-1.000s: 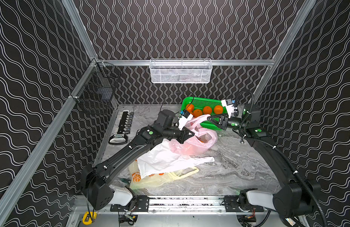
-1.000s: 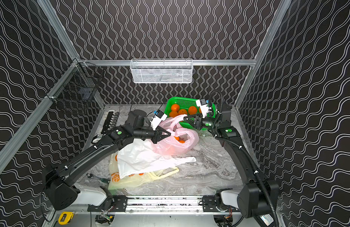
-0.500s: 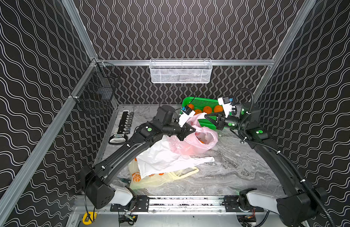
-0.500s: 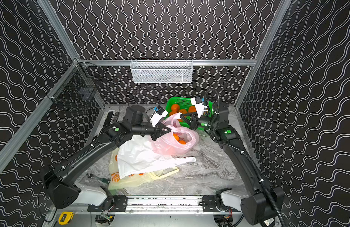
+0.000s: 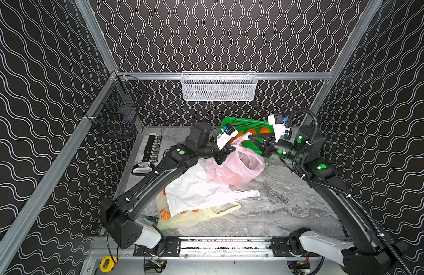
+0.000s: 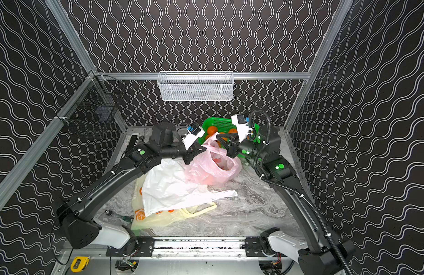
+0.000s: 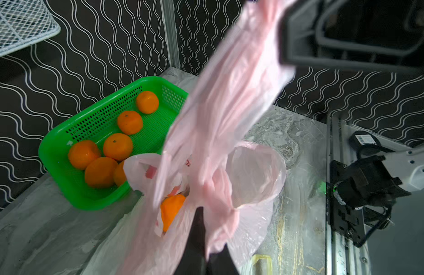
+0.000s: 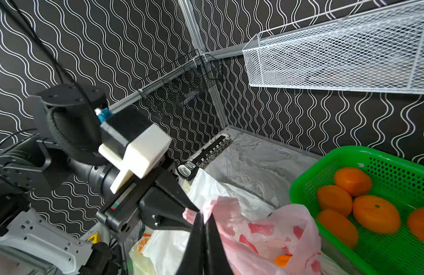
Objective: Place the oranges into plastic bags & tie knots
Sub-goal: Tie the plastic bag at the center of the board.
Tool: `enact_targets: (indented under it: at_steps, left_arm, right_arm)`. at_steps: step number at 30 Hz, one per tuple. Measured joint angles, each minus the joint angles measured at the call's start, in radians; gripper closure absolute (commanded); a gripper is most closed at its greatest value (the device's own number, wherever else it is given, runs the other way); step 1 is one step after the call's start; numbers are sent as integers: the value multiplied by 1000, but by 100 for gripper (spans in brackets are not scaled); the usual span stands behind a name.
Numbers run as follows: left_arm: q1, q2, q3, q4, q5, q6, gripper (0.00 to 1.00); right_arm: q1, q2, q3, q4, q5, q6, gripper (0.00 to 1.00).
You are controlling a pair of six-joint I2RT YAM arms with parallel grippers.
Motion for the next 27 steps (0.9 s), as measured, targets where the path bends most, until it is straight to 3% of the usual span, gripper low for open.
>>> enact_targets:
  at_steps: [8, 18, 27]
  left_arm:
    - [13, 4, -43, 30, -2, -1, 100]
    - [19, 11, -73, 34, 27, -11, 100]
    - [48, 24, -92, 20, 43, -25, 100]
  right_arm:
    - [24, -106, -253, 70, -4, -159, 100]
    - [77, -90, -470, 266, 24, -337, 100]
    - [89, -67, -533, 395, 104, -504, 100]
